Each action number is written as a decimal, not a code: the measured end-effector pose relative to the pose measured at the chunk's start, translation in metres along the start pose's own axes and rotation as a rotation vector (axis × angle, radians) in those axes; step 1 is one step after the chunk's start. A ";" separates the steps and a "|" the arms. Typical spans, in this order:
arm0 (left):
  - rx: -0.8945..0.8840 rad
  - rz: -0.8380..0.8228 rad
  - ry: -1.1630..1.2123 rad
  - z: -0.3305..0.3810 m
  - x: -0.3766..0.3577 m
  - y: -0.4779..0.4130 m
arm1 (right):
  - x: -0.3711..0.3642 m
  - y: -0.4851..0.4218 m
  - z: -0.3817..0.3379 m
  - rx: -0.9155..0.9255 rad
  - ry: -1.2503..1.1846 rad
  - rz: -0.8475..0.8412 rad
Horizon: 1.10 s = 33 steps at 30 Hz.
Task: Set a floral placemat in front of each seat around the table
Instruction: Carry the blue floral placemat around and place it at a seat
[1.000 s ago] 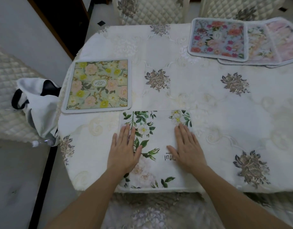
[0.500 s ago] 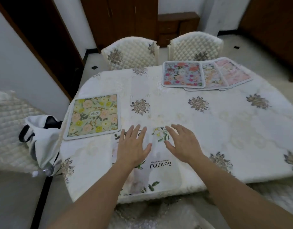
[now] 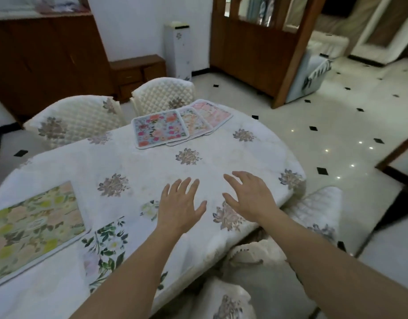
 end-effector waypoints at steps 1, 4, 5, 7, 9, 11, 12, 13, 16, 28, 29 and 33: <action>-0.036 0.003 0.005 0.017 0.002 -0.009 | 0.004 0.007 0.019 -0.033 0.009 0.001; -0.140 0.005 0.016 0.073 0.006 -0.036 | 0.014 0.028 0.079 -0.138 0.024 -0.010; -0.175 0.008 0.018 0.092 0.008 -0.044 | 0.018 0.036 0.100 -0.171 0.038 -0.012; -0.243 0.013 0.019 0.131 0.009 -0.062 | 0.028 0.052 0.145 -0.241 0.062 -0.007; -0.311 0.001 0.032 0.171 0.006 -0.081 | 0.040 0.071 0.194 -0.326 0.060 0.013; -0.371 0.000 0.046 0.215 0.002 -0.101 | 0.050 0.090 0.243 -0.411 0.078 0.017; -0.404 -0.001 0.051 0.240 -0.001 -0.111 | 0.054 0.100 0.268 -0.448 0.098 0.013; -0.436 -0.005 0.062 0.268 -0.003 -0.120 | 0.058 0.110 0.292 -0.483 0.120 0.008; -0.553 -0.018 0.107 0.354 -0.012 -0.144 | 0.066 0.141 0.360 -0.592 0.157 0.007; -0.960 -0.032 0.053 0.621 -0.043 -0.181 | 0.076 0.245 0.519 -0.883 0.188 -0.049; -0.978 -0.029 0.047 0.634 -0.044 -0.182 | 0.077 0.250 0.525 -0.899 0.192 -0.053; -1.046 -0.036 0.034 0.679 -0.049 -0.190 | 0.083 0.259 0.552 -0.959 0.192 -0.046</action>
Point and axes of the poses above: each hand's wrist, its own y-axis away from the middle knuckle, its own x-axis out of the back of the hand, z = x × y, the point moved 8 cm from there along -y, towards the middle knuckle, and after that the axes turned 1 degree about -z, right-handed, at the moved point
